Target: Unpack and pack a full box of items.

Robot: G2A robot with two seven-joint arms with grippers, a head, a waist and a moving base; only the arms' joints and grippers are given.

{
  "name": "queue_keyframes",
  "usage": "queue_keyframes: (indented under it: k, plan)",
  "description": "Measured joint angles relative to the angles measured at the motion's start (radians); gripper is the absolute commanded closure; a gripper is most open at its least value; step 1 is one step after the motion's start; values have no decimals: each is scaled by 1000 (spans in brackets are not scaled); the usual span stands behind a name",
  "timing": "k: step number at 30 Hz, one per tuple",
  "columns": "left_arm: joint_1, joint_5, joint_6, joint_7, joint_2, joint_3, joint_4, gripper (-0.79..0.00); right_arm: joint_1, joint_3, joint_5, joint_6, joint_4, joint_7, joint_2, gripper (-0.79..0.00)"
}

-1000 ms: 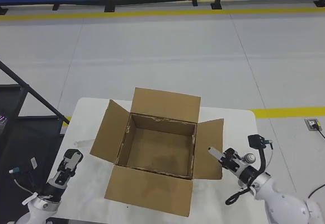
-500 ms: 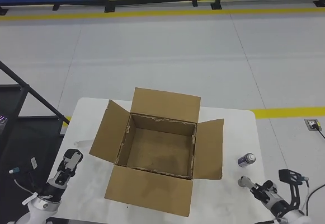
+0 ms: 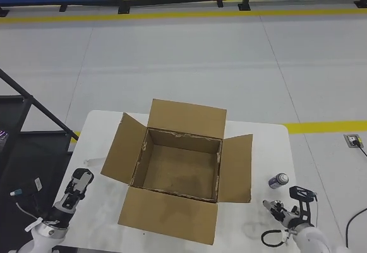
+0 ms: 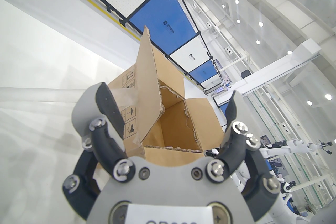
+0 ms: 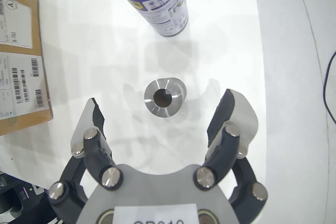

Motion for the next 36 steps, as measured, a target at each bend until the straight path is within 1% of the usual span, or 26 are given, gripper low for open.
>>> queue_keyframes:
  k: [1,2,5,7,8,9,10,11,12,15,18,21,25,28,30,33,36]
  plan:
    - [0,0,0,0,0,0,0,-785,10,-3,-7,10,12,1,0,-446]
    - [0,0,0,0,0,0,0,-785,17,-5,-11,15,21,0,0,-394]
    - [0,0,0,0,0,0,0,-785,31,-9,-14,24,43,-5,1,-403]
    - [0,0,0,0,0,0,0,-785,38,-14,-21,30,53,-4,1,-385]
    - [0,0,0,0,0,0,0,-785,41,-16,-22,31,55,-3,1,-357]
    - [0,0,0,0,0,0,0,-785,43,-18,-22,32,58,-1,1,-286]
    - [0,0,0,0,0,0,0,-785,46,-20,-23,34,60,-1,2,-179]
    - [0,0,0,0,0,0,0,-785,47,-21,-23,35,61,-2,2,-46]
    - [0,0,0,0,0,0,0,-785,47,-22,-21,35,60,-5,2,0]
    - [0,0,0,0,0,0,0,-785,36,-19,-9,27,40,-20,2,0]
    - [0,0,0,0,0,0,0,-785,-3,-1,18,10,-26,-43,3,0]
    - [0,0,0,0,0,0,0,-785,-78,30,48,-5,-152,-79,3,0]
    - [0,0,0,0,0,0,0,-785,-189,71,96,9,-374,-167,-2,0]
    - [0,0,0,0,0,0,0,-785,-233,58,112,25,-522,-219,-6,0]
    - [0,0,1,0,0,0,0,-785,-228,31,110,16,-579,-254,-8,0]
    - [4,5,13,14,-1,-5,-8,-785,-163,-56,83,-23,-571,-291,-10,0]
    - [14,9,11,26,-2,-16,-10,-785,-69,-193,-3,-18,-569,-223,-11,0]
